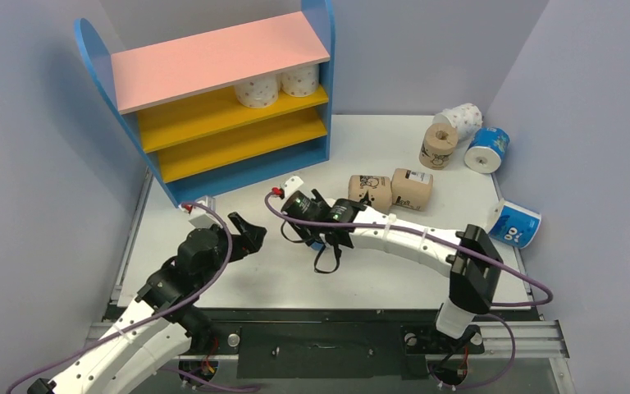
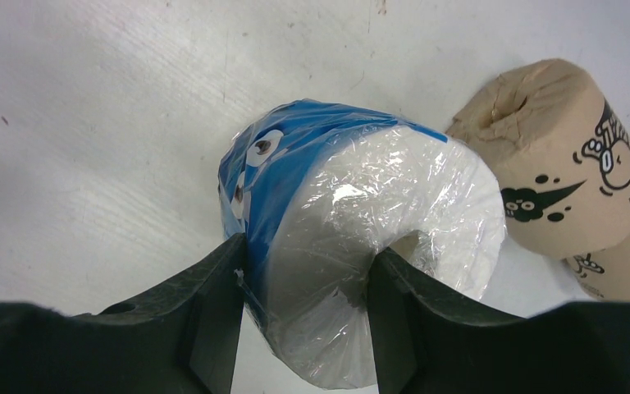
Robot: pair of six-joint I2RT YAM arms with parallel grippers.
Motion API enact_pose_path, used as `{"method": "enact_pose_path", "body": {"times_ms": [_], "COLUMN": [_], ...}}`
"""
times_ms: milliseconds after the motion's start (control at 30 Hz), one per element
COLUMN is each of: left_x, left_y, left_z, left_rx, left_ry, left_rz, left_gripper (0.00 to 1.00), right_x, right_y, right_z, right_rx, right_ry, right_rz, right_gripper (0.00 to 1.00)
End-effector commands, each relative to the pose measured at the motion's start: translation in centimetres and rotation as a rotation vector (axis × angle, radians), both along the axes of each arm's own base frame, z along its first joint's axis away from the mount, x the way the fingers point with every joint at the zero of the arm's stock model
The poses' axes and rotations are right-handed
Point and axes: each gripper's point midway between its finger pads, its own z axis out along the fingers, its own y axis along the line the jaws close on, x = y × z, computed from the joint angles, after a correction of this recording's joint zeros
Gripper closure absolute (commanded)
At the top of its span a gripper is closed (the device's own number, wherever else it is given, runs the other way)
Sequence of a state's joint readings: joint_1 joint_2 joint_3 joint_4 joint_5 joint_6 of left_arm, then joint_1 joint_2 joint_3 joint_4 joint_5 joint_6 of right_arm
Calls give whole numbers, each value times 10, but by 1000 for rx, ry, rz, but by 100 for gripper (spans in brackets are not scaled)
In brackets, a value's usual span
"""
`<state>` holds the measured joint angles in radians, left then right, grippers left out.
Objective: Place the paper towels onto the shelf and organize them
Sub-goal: Adjust the paper towel at the center of the board, then pick up the paper towel from the center of the board.
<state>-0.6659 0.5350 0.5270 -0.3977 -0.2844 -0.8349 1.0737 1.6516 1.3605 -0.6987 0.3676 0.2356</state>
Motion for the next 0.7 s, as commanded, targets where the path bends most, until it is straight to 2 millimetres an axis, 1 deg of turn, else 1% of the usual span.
{"method": "enact_pose_path", "body": {"times_ms": [0, 33, 67, 100, 200, 233, 267, 300, 333, 367, 400, 433, 500, 533, 567, 600, 633, 667], "left_x": [1, 0, 0, 0, 0, 0, 0, 0, 0, 0, 0, 1, 1, 1, 1, 1, 1, 1], "left_y": [21, 22, 24, 26, 27, 28, 27, 27, 27, 28, 28, 28, 29, 29, 29, 29, 30, 29], "left_z": [6, 8, 7, 7, 5, 4, 3, 2, 0, 0, 0, -1, -2, -2, -2, -3, -4, -4], "left_rx": [19, 18, 23, 23, 30, 30, 28, 28, 29, 30, 30, 30, 32, 32, 31, 31, 32, 31], "left_ry": [-12, -19, -18, -20, -16, -15, -12, -11, -8, -7, -6, -6, -6, -6, -5, -4, -2, -1], "left_rz": [92, 97, 102, 108, 115, 118, 120, 121, 121, 123, 123, 126, 131, 131, 133, 134, 135, 134], "left_gripper": [22, 22, 22, 22, 21, 21, 21, 21, 21, 21, 21, 21, 20, 20, 20, 20, 20, 20], "right_x": [39, 42, 46, 50, 60, 63, 67, 70, 74, 77, 82, 85, 94, 96, 101, 102, 107, 108], "right_y": [18, 17, 22, 21, 31, 33, 36, 37, 41, 42, 45, 47, 54, 57, 60, 61, 63, 64], "right_z": [29, 26, 22, 20, 12, 6, 10, 4, 8, 4, 10, 7, 16, 12, 16, 10, 15, 7], "right_rx": [4, -12, -27, -43, -61, -73, -63, -77, -68, -83, -69, -78, -62, -68, -57, -70, -60, -75], "right_ry": [-101, -93, -91, -88, -79, -67, -74, -66, -75, -73, -85, -83, -98, -90, -96, -84, -90, -77], "right_rz": [5, 5, 11, 8, 18, 22, 22, 27, 25, 28, 25, 28, 30, 37, 36, 39, 34, 36], "right_gripper": [76, 76, 76, 76, 76, 76, 76, 76, 76, 76, 76, 76, 76, 75, 75, 75, 75, 75]}}
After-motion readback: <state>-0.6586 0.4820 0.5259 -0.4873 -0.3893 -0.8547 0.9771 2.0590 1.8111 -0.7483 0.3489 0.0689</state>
